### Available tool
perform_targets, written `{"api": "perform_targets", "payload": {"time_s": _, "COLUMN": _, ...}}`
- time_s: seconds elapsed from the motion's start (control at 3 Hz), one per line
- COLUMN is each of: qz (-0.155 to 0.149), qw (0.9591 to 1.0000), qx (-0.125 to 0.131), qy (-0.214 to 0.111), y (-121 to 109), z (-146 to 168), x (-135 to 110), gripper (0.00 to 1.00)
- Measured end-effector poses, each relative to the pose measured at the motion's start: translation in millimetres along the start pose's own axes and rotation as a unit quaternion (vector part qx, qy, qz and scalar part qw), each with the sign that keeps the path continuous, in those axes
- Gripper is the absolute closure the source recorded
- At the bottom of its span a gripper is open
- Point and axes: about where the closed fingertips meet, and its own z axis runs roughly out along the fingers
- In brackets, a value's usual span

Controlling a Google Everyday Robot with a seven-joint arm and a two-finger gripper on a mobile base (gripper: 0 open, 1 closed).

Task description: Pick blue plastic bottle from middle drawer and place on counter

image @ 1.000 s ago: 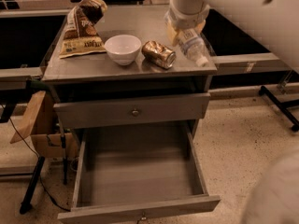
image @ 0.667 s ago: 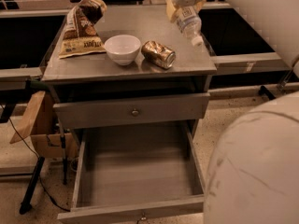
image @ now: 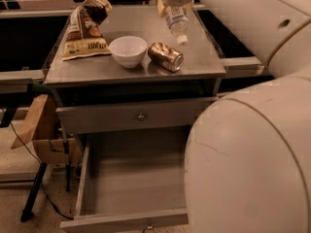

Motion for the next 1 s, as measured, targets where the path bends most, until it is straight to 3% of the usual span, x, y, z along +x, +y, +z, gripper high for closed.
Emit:
{"api": "perform_targets", "payload": {"time_s": 0.33, "qz": 0.003, "qw": 0.9999, "qx": 0.009, "qy": 0.013, "y": 17.0, "z": 43.3, "x": 7.3, "gripper": 1.0}}
{"api": "perform_targets", "payload": {"time_s": 0.67, "qz": -0.017, "qw": 0.9989, "qx": 0.036, "qy": 0.026, "y": 27.5, "z": 65.3, "x": 12.7, "gripper": 1.0}}
{"api": "perform_targets", "payload": {"time_s": 1.0, "qz": -0.055, "qw": 0.9955, "qx": 0.076, "qy": 0.01, "y": 43.7, "z": 76.0, "x": 9.5, "gripper": 1.0}}
